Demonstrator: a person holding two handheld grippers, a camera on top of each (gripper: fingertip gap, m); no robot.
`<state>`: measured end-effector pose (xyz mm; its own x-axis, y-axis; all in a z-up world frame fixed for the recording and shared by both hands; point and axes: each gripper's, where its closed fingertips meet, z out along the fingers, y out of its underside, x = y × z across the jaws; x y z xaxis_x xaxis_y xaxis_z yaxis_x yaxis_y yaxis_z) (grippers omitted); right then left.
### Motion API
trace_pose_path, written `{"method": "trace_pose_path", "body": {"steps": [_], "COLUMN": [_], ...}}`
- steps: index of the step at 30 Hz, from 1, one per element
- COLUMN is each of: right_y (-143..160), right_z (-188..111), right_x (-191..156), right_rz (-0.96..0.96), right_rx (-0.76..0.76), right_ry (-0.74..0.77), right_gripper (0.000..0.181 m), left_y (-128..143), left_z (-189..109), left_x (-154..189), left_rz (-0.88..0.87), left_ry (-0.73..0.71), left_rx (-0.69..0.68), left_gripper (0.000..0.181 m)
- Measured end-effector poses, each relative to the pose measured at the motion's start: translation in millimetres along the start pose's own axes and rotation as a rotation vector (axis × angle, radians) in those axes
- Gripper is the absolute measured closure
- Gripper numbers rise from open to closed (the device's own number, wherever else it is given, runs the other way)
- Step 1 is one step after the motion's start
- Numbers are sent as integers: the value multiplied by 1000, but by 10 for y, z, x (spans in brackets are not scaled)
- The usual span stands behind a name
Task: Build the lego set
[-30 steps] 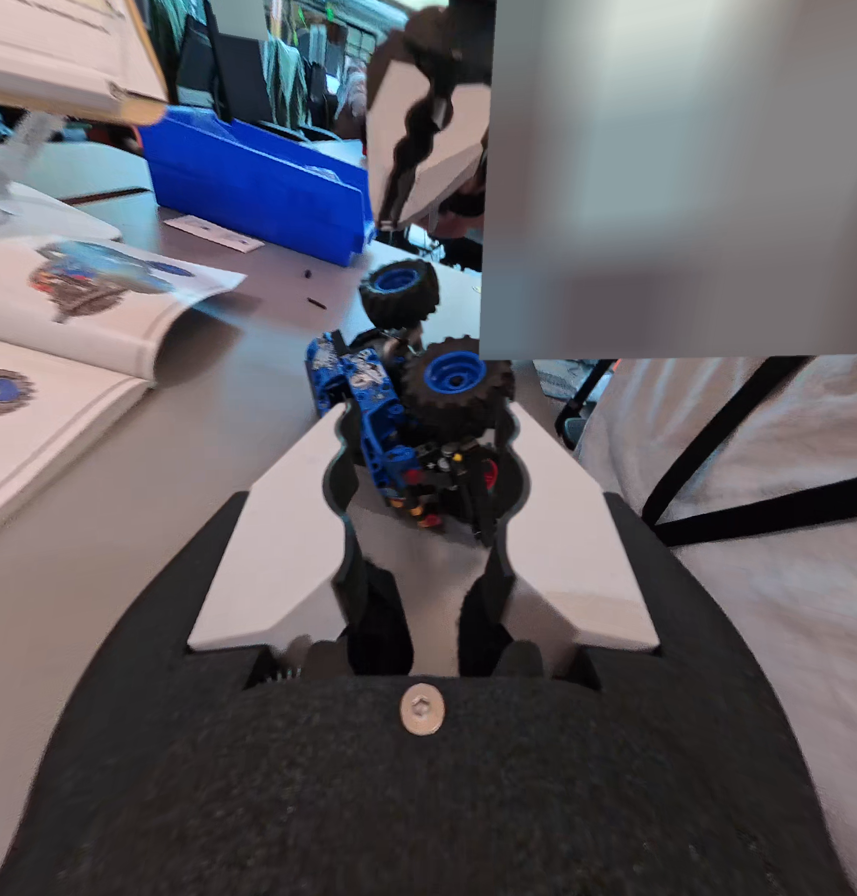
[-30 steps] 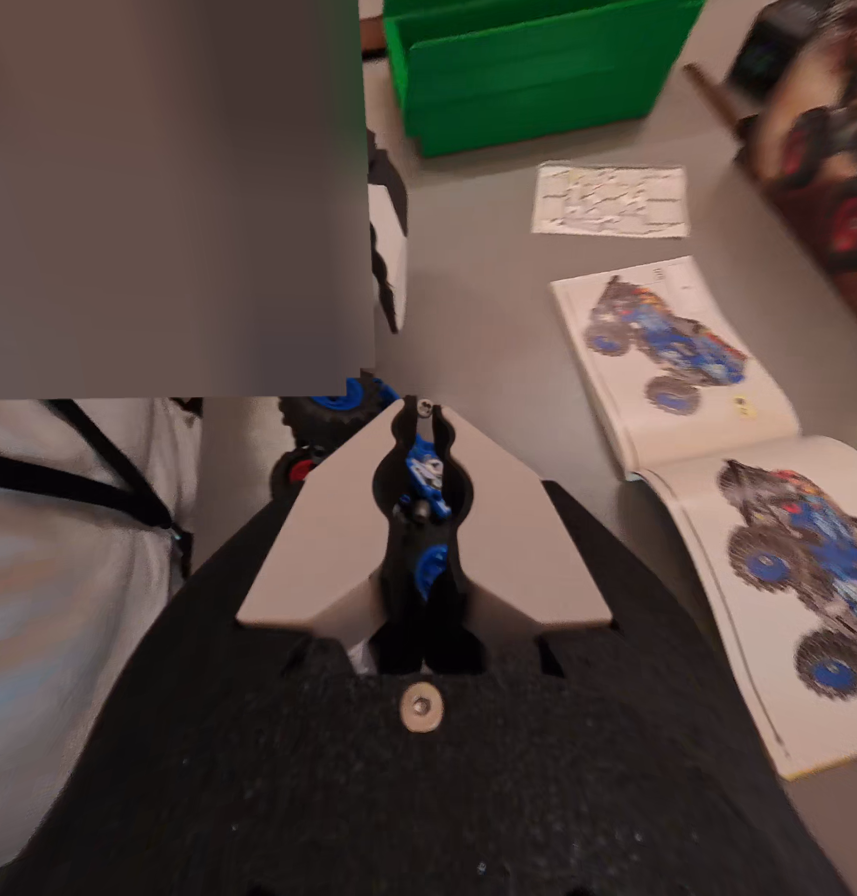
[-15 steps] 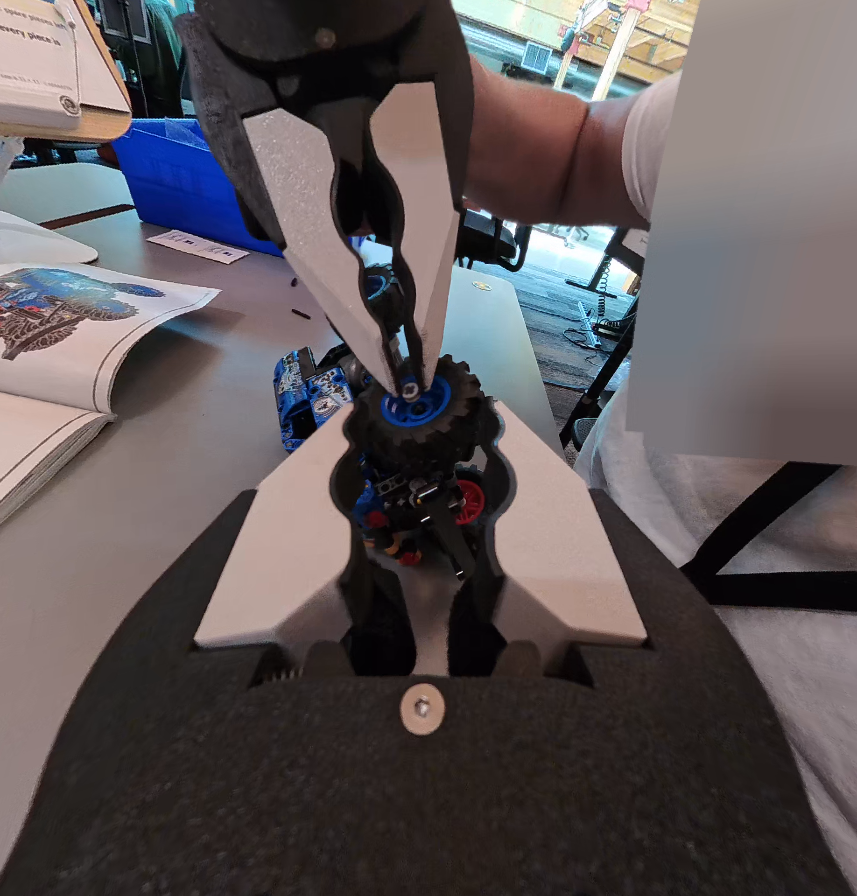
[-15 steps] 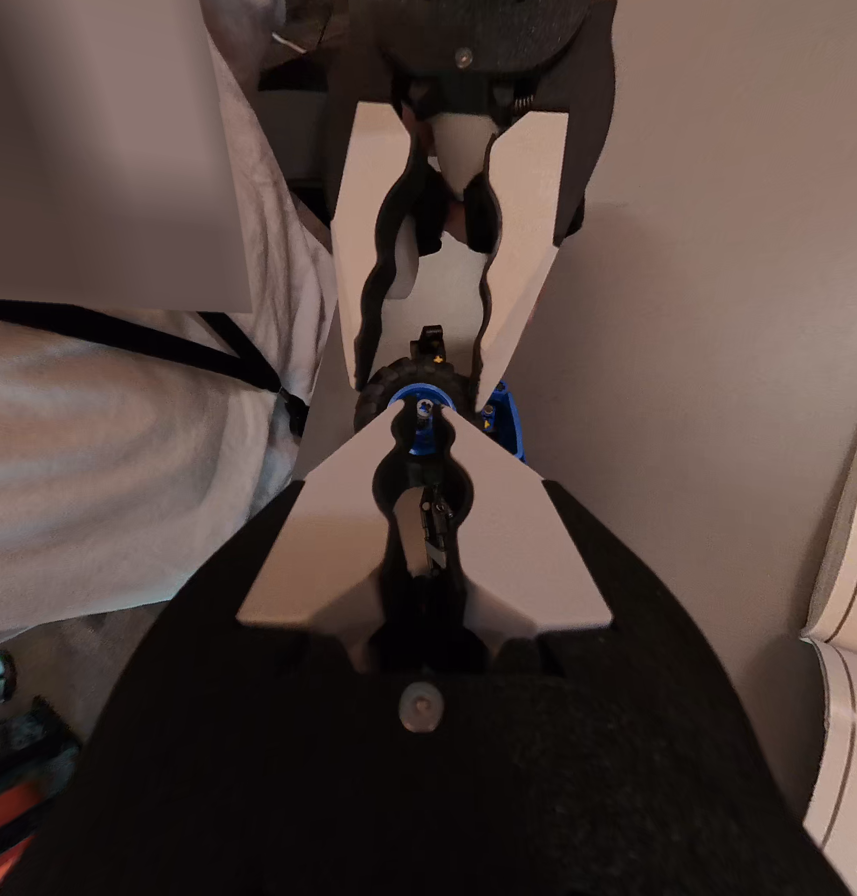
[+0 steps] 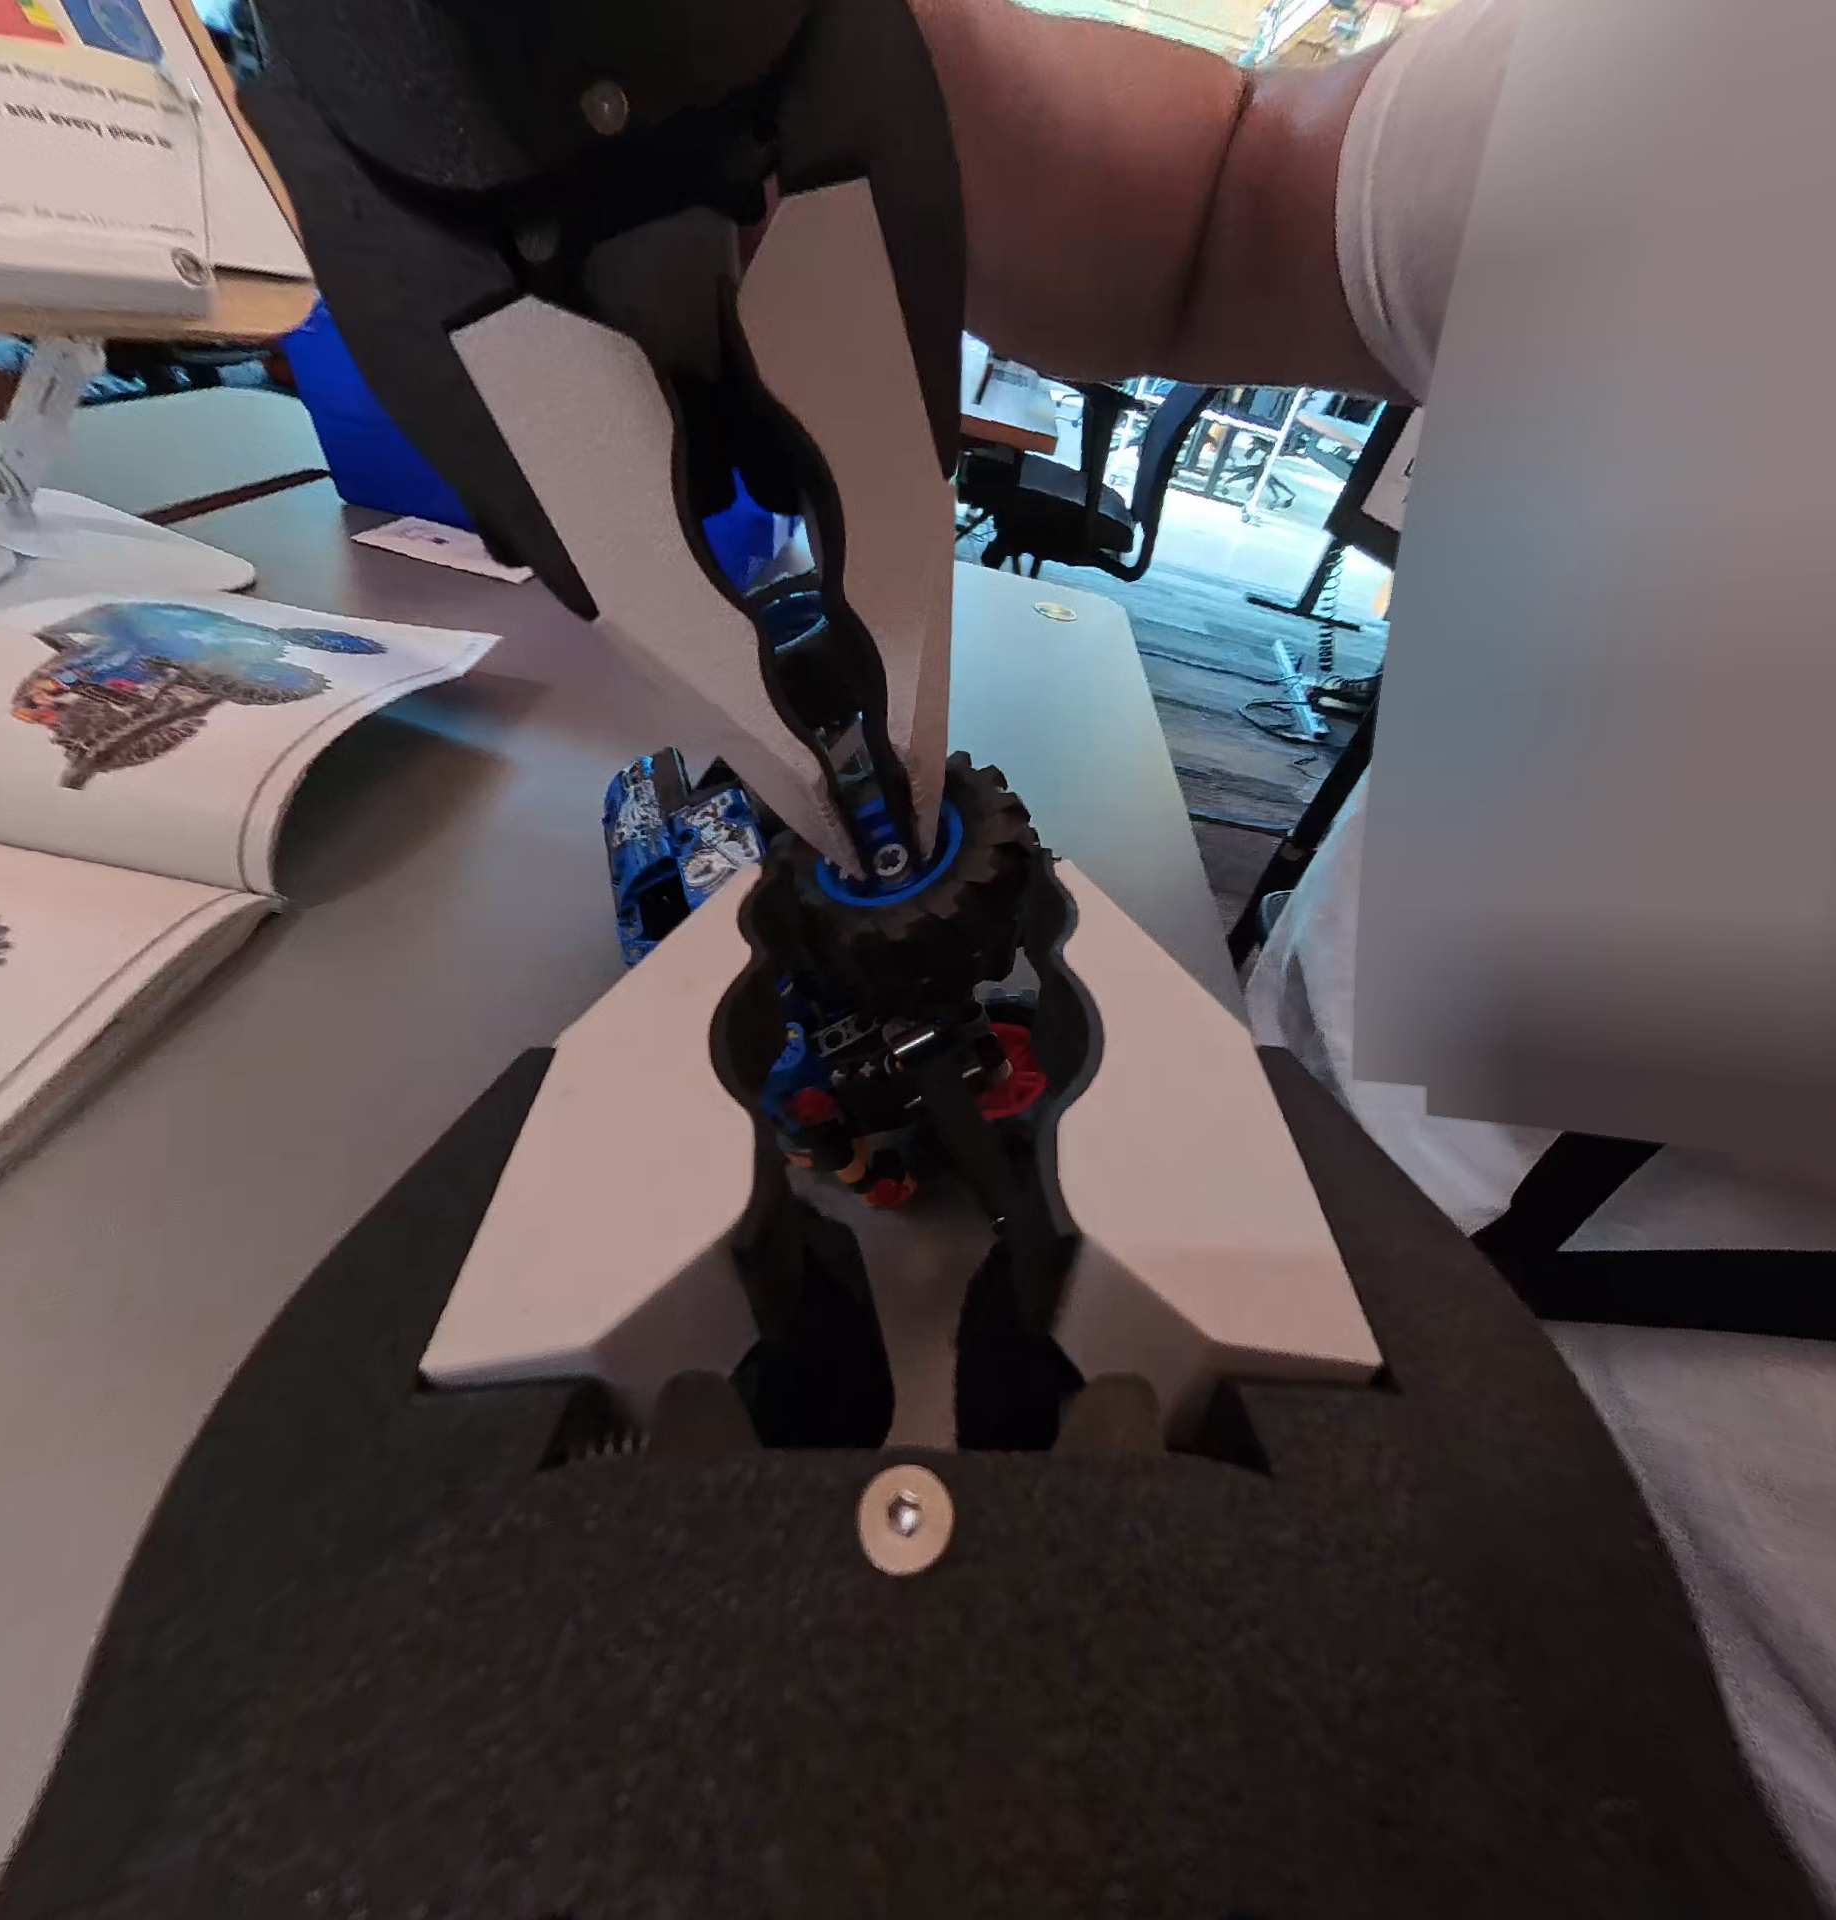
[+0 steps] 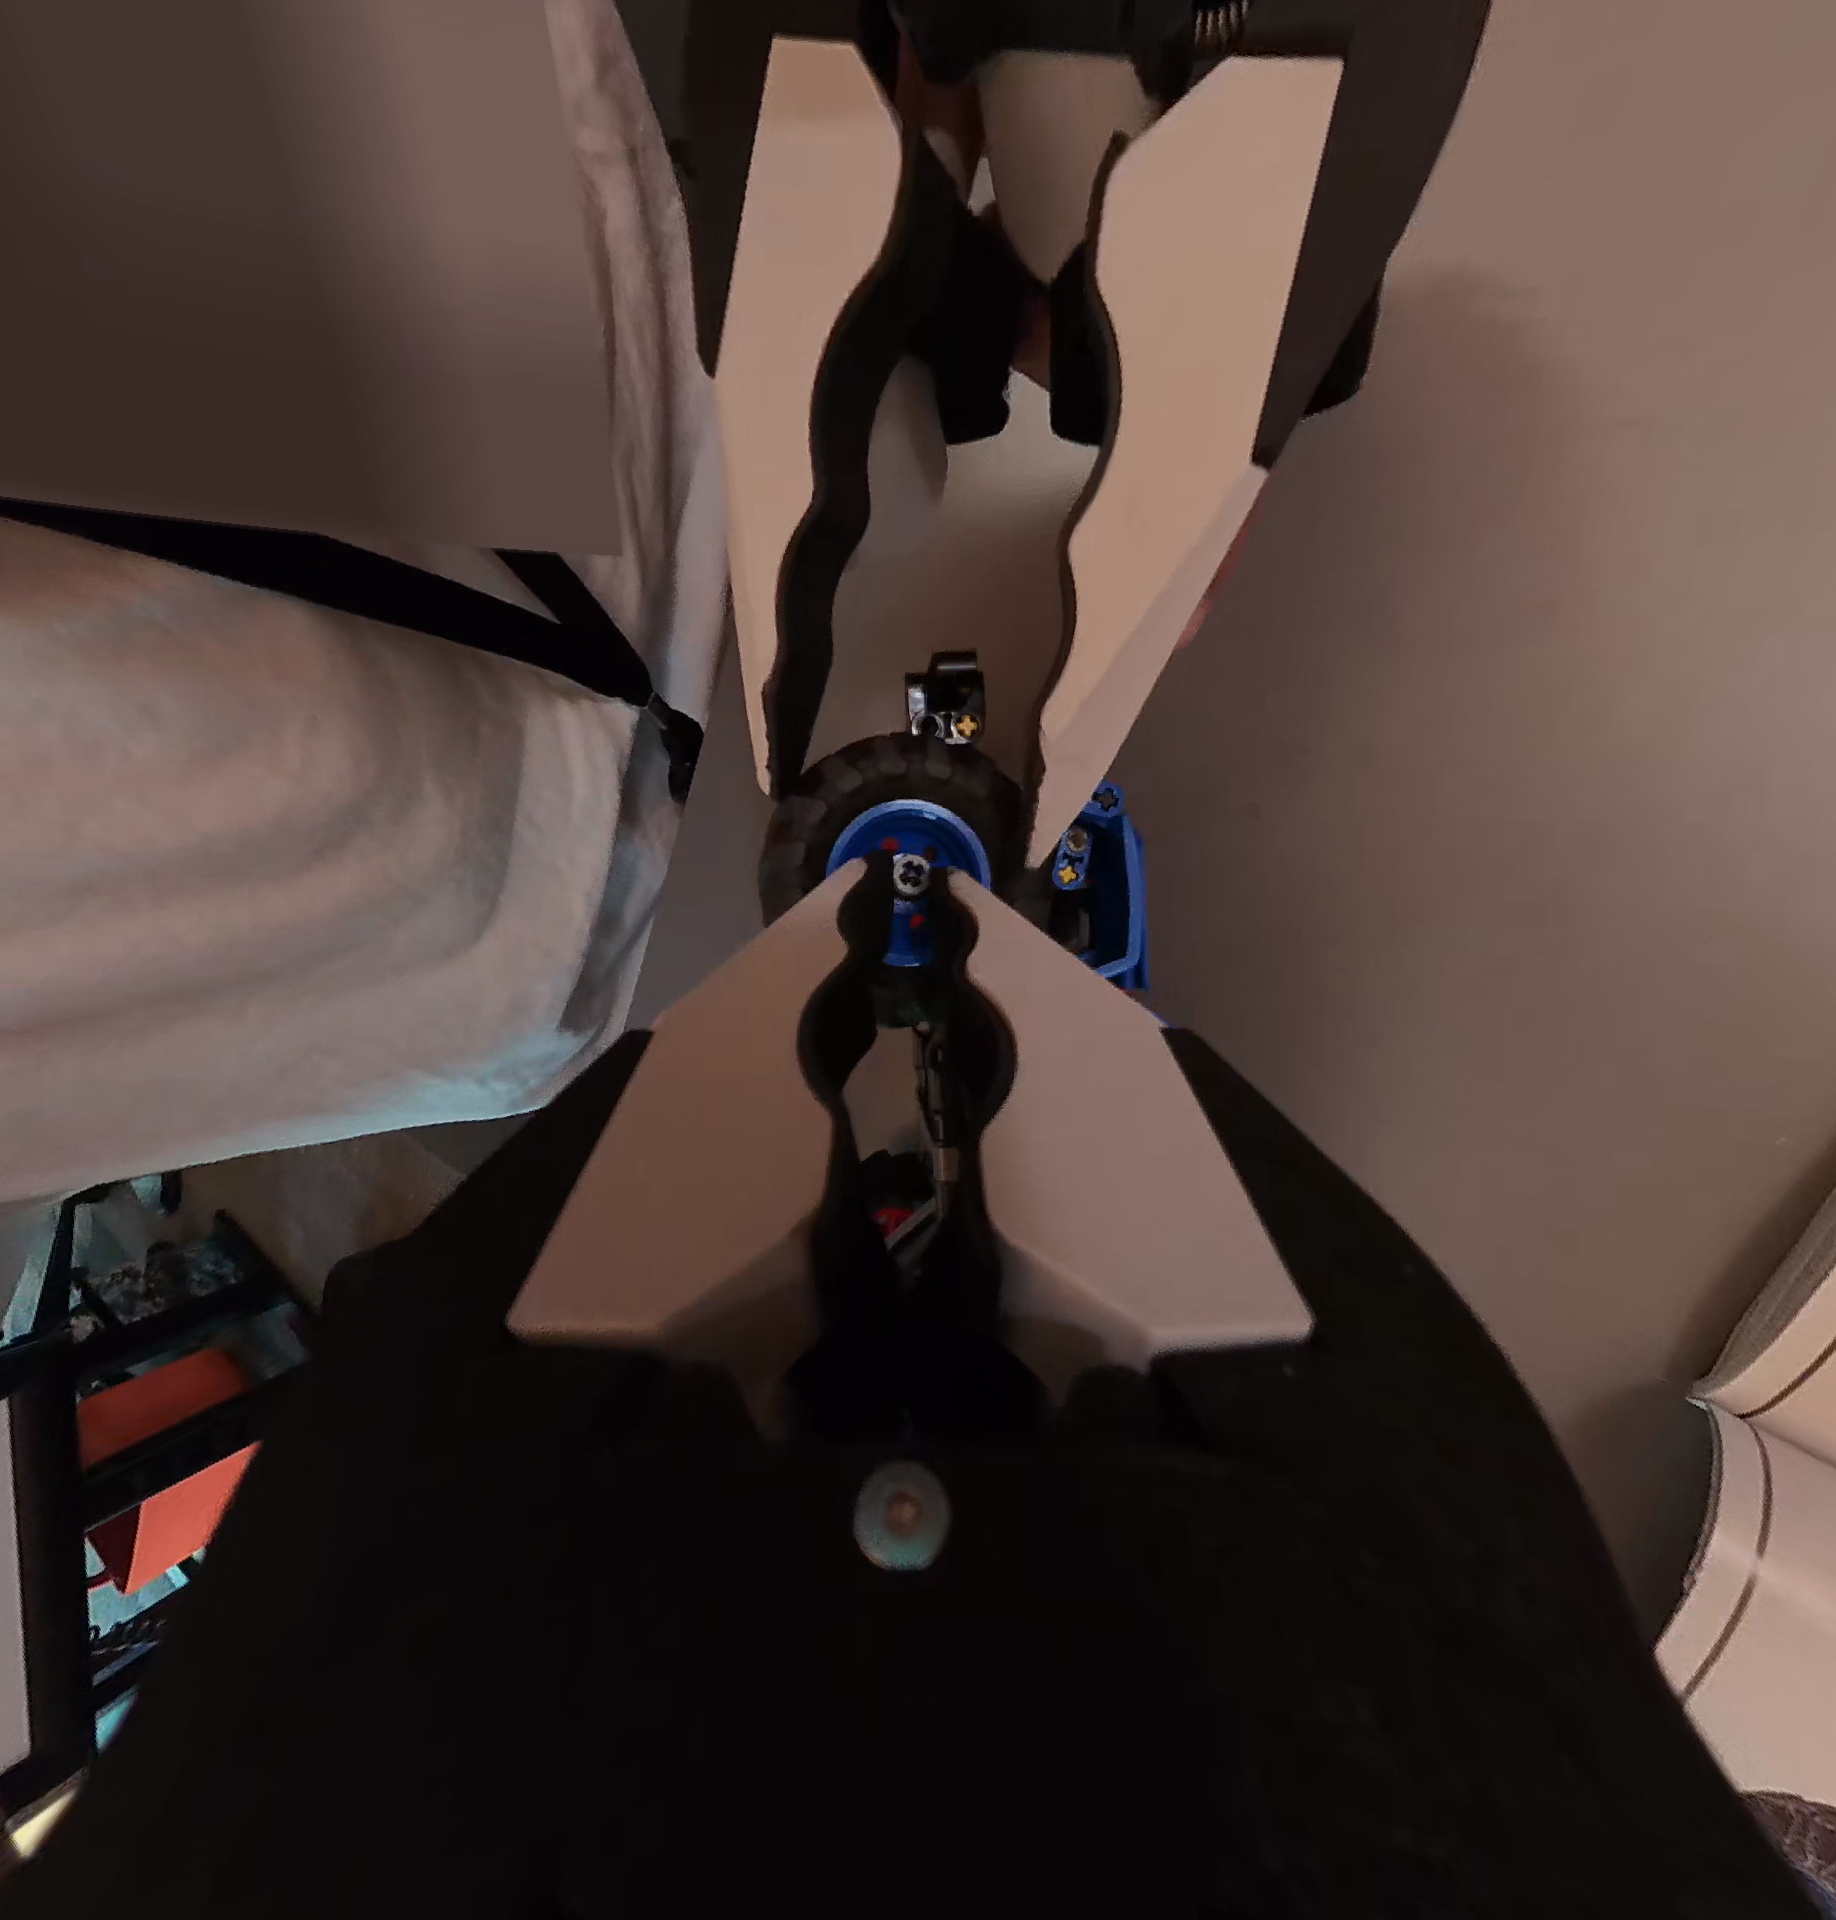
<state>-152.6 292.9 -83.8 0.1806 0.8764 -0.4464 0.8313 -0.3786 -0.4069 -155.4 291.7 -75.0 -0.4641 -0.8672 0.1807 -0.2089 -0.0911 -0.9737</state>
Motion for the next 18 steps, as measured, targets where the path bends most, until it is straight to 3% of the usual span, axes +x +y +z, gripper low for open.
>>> {"method": "trace_pose_path", "body": {"steps": [5,18], "right_y": [2,23], "right_z": [7,13], "right_x": [-15,-39], "right_rz": [-3,-19], "right_rx": [-10,-27], "right_ry": [-25,-58], "right_gripper": [175,174], "left_y": [-108,67], "left_z": [-28,106], "left_x": [154,205], "left_rz": [194,238], "left_ry": [-16,-3], "left_rx": [28,-118], "left_gripper": [143,141]}}
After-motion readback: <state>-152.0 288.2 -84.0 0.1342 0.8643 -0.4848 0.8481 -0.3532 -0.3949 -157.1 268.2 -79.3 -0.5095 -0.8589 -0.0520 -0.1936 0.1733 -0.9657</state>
